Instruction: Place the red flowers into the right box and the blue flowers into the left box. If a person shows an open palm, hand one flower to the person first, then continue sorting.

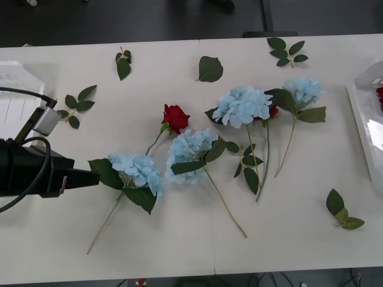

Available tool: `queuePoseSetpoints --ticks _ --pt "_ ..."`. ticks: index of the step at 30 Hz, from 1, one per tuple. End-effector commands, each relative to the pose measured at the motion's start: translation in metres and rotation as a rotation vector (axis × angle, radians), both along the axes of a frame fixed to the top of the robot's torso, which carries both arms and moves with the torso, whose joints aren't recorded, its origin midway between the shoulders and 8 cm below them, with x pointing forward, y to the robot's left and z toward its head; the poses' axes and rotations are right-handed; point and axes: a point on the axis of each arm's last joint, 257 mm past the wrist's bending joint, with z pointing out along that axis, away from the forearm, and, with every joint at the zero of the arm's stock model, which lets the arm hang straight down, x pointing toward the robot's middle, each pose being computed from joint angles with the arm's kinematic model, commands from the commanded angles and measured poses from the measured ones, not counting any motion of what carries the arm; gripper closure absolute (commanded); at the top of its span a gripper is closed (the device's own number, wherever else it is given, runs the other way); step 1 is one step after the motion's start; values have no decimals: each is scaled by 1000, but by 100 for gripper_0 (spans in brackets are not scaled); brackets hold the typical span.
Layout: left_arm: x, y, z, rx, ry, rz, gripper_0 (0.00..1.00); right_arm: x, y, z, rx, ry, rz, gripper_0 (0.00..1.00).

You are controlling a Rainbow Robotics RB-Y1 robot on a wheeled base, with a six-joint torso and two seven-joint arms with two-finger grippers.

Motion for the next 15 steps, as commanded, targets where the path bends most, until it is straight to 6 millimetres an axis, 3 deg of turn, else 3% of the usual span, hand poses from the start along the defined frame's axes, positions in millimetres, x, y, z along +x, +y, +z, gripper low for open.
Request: queuePoseSetpoints --ticks 1,8,15 --pt "-17 17 -22 185 -41 -108 0 -11 -35 -28 -117 2 -33 100" --pt "-14 21 -62 350 -55 -153 0 -17 -61 -58 -255 36 -42 100" --pt "-7 16 -94 490 -83 -188 0 -16 -66 -84 -356 76 -14 100"
